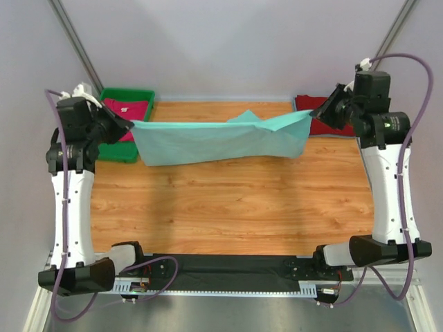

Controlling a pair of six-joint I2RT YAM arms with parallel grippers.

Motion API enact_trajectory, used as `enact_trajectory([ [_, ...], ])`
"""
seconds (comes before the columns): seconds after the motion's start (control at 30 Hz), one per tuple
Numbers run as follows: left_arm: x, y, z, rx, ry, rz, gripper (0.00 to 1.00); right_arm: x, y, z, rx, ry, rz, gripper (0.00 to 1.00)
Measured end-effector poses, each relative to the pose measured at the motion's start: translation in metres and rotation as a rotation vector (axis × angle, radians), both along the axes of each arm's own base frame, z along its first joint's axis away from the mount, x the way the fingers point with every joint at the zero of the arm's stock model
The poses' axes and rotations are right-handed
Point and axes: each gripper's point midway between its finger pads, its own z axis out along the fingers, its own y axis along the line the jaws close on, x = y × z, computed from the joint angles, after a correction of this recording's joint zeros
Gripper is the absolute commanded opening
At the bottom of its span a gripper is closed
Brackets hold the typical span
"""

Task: Fold and stack the t-shirts
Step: Flatten the tshirt out

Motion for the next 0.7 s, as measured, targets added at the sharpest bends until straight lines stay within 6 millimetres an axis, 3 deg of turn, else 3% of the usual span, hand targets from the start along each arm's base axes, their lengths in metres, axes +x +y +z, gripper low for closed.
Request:
enact_trajectory([
  [0.17,0.003,-0.009,0.104,0.012,-0.261,-0.054,0.0,-0.02,-0.003,0.071,-0.005,-0.159,0.004,0.0],
  [0.27,-0.011,-0.016,0.154,0.027,-0.4,-0.087,0.0,-0.045,-0.005,0.095,-0.005,-0.237,0.008,0.0],
  [0.37,-0.034,-0.022,0.185,0.049,-0.498,-0.108,0.0,-0.079,-0.007,0.117,-0.007,-0.316,0.011,0.0],
  [0.5,-0.091,-0.037,0.224,0.087,-0.64,-0.15,0.0,-0.138,-0.011,0.16,-0.004,-0.493,0.019,0.0],
  [0.7,-0.191,-0.036,0.275,0.137,-0.876,-0.136,0.0,-0.256,-0.024,0.224,0.016,-0.844,-0.006,0.0],
])
